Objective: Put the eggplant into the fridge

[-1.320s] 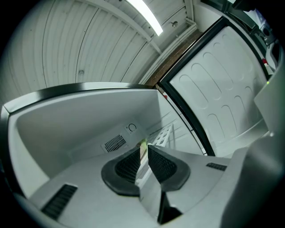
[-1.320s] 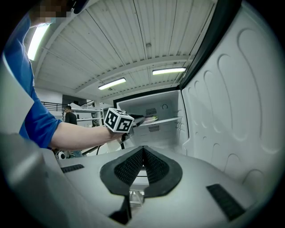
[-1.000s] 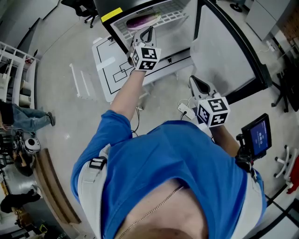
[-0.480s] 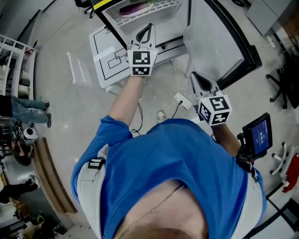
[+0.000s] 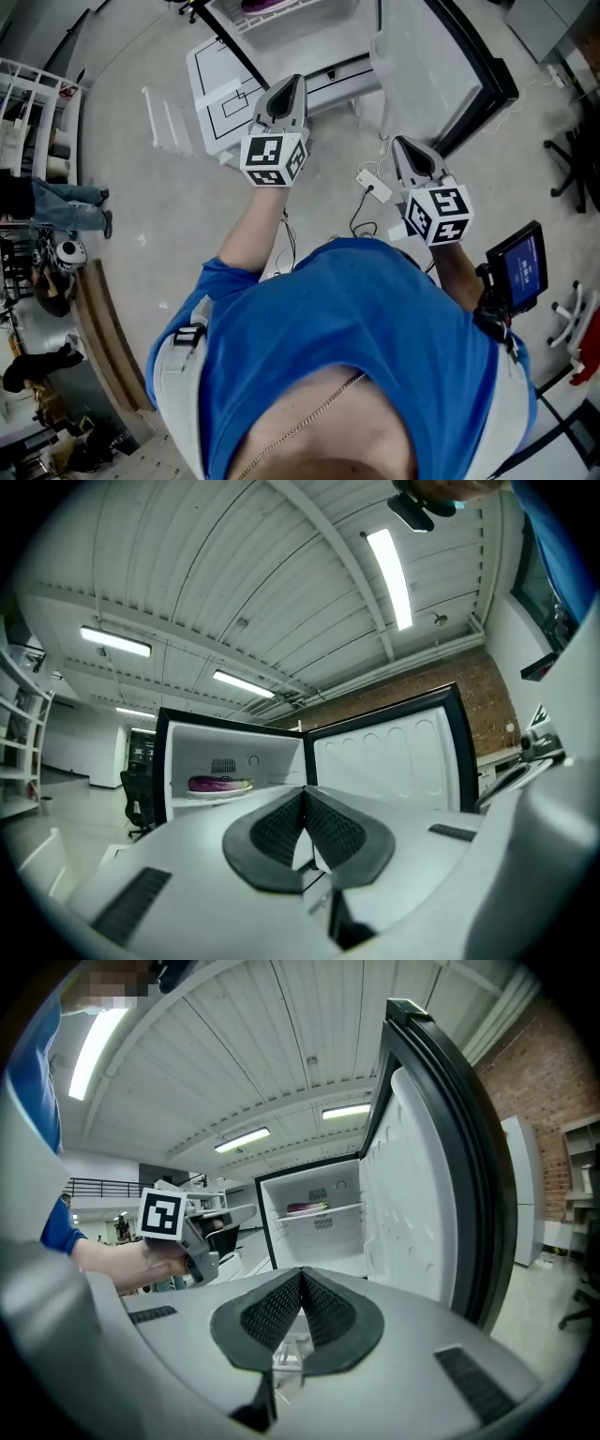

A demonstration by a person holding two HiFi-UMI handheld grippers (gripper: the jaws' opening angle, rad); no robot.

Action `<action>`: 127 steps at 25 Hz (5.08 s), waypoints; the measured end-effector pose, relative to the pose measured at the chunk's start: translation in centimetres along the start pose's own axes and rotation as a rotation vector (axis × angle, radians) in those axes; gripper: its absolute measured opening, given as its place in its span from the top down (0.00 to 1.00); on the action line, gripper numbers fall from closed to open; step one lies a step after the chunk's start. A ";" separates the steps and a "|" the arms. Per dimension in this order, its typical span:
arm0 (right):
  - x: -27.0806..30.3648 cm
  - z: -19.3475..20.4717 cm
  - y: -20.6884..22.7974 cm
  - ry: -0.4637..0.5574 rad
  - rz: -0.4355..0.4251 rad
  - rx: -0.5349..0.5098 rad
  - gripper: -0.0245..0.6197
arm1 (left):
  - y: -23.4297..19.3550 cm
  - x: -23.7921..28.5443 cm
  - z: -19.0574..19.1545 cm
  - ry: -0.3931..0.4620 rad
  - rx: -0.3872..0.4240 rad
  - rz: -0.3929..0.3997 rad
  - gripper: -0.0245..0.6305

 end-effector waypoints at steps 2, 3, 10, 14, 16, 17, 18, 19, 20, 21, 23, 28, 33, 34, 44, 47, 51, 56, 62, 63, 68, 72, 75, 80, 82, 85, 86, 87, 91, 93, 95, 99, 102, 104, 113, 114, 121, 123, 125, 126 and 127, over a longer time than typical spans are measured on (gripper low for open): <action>-0.2 -0.4 0.0 0.017 0.018 -0.002 0.96 | 0.0 -1.5 0.2 0.002 -0.039 0.008 0.95; -0.2 -0.6 0.1 0.023 0.030 -0.003 0.96 | 0.0 -2.1 0.3 0.002 -0.056 0.012 0.95; -1.2 -0.7 -0.2 0.032 0.088 0.002 0.96 | 0.1 -5.5 2.5 -0.036 -0.116 0.045 0.95; -2.1 -0.5 -0.3 0.031 0.120 0.003 0.96 | 0.6 -6.2 3.0 -0.044 -0.132 0.074 0.95; -2.5 -0.4 -0.1 0.030 0.138 0.008 0.96 | 0.9 -6.4 3.3 -0.052 -0.135 0.091 0.95; -2.7 -0.4 0.0 0.033 0.148 0.011 0.96 | 1.0 -6.5 3.4 -0.054 -0.136 0.099 0.95; -2.9 -0.3 0.2 0.037 0.160 0.014 0.96 | 1.1 -6.5 3.5 -0.056 -0.137 0.107 0.95; -3.1 -0.3 0.4 0.041 0.172 0.017 0.96 | 1.2 -6.6 3.5 -0.055 -0.140 0.114 0.95; -3.4 -0.3 0.5 0.044 0.183 0.018 0.96 | 1.2 -6.7 3.5 -0.054 -0.142 0.120 0.95; -3.6 -0.2 0.7 0.047 0.195 0.019 0.96 | 1.3 -6.8 3.5 -0.051 -0.144 0.127 0.95; -4.3 -0.3 1.2 0.055 0.223 0.020 0.96 | 1.4 -6.8 3.5 -0.042 -0.151 0.140 0.95; -6.6 -0.7 3.4 0.090 0.328 0.007 0.96 | 2.0 -6.9 3.7 -0.038 -0.155 0.172 0.95; -9.2 -2.3 6.5 0.147 0.464 -0.038 0.96 | 2.3 -7.1 4.1 -0.038 -0.157 0.188 0.95; -9.7 -2.7 7.0 0.160 0.485 -0.051 0.96 | 2.4 -7.1 4.1 -0.037 -0.157 0.190 0.95; -7.8 -4.9 9.2 0.113 0.478 -0.261 0.69 | 2.8 -8.2 3.7 -0.026 -0.144 0.201 0.95; -7.1 -4.8 9.8 0.083 0.476 -0.271 0.69 | 2.4 -8.8 3.6 -0.023 -0.138 0.191 0.95; -6.7 -4.8 10.0 0.054 0.497 -0.287 0.69 | 1.9 -9.4 3.3 -0.021 -0.133 0.175 0.95; -6.5 -4.8 8.7 0.041 0.475 -0.308 0.70 | 1.6 -9.8 3.1 -0.022 -0.135 0.167 0.95; -5.1 -4.7 5.1 0.039 0.388 -0.354 0.71 | 1.1 -10.5 2.9 -0.016 -0.137 0.146 0.95; -4.9 -4.7 4.5 0.040 0.374 -0.366 0.72 | 1.0 -10.8 2.8 -0.016 -0.134 0.143 0.95; -3.7 -5.2 1.5 0.053 0.292 -0.402 0.72 | 0.5 -12.2 2.4 -0.024 -0.122 0.116 0.95; -3.0 -5.2 -0.9 0.063 0.235 -0.408 0.71 | -0.2 -13.8 2.0 -0.027 -0.116 0.082 0.95; -1.8 -5.3 -2.4 0.069 0.195 -0.417 0.71 | -1.2 -14.4 2.1 -0.034 -0.113 0.055 0.95; 1.5 -5.0 -4.4 0.095 0.138 -0.435 0.71 | -3.5 -15.1 3.0 -0.047 -0.108 -0.001 0.95; 2.3 -4.8 -5.3 0.101 0.105 -0.440 0.71 | -4.0 -15.6 3.1 -0.046 -0.106 -0.020 0.95; 3.6 -4.8 -6.9 0.120 0.057 -0.459 0.71 | -4.7 -16.3 3.3 -0.046 -0.103 -0.046 0.95; 4.4 -4.7 -7.3 0.120 0.044 -0.465 0.71 | -5.2 -16.4 3.5 -0.045 -0.103 -0.055 0.95; 5.4 -4.5 -7.5 0.121 0.032 -0.471 0.71 | -5.7 -16.3 3.9 -0.044 -0.102 -0.066 0.95; 9.0 -4.5 -8.7 0.125 -0.028 -0.491 0.71 | -7.6 -16.5 4.5 -0.034 -0.100 -0.114 0.95; 9.7 -4.9 -9.7 0.126 -0.056 -0.505 0.71 | -8.0 -17.3 4.0 -0.029 -0.098 -0.136 0.95; 11.3 -4.9 -10.2 0.129 -0.076 -0.514 0.71 | -8.9 -17.4 4.3 -0.027 -0.098 -0.157 0.95; 13.2 -5.8 -11.5 0.137 -0.116 -0.534 0.71 | -10.0 -18.5 4.0 -0.019 -0.098 -0.201 0.95; 13.6 -6.5 -12.7 0.141 -0.144 -0.559 0.71 | -10.1 -19.7 3.2 -0.012 -0.098 -0.231 0.95; 14.3 -6.7 -13.1 0.136 -0.158 -0.572 0.71 | -10.3 -20.1 3.1 -0.007 -0.101 -0.249 0.95; 18.8 -7.2 -14.4 0.125 -0.227 -0.607 0.71 | -11.4 -21.1 3.3 0.001 -0.125 -0.336 0.95; 19.7 -7.3 -14.5 0.125 -0.235 -0.609 0.71 | -11.8 -21.1 3.4 0.000 -0.124 -0.348 0.95; 24.1 -7.7 -14.9 0.129 -0.267 -0.634 0.71 | -13.0 -22.3 3.9 -0.003 -0.124 -0.431 0.95; 25.1 -7.9 -15.0 0.131 -0.271 -0.638 0.71 | -13.2 -22.9 3.9 -0.006 -0.125 -0.452 0.95; 26.2 -8.1 -15.2 0.129 -0.277 -0.641 0.71 | -13.5 -23.5 3.9 -0.009 -0.125 -0.474 0.95; 27.0 -8.1 -15.3 0.125 -0.280 -0.644 0.71 | -13.7 -23.8 4.0 -0.010 -0.126 -0.485 0.95; 27.8 -8.1 -15.4 0.121 -0.283 -0.649 0.71 | -14.0 -24.0 4.1 -0.012 -0.127 -0.496 0.95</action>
Point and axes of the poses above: the fingertips, and each gripper's own axes: x forward along the fingers, y to its right, z out of its underside, the point moved 2 cm from there along -x, backward along the fingers
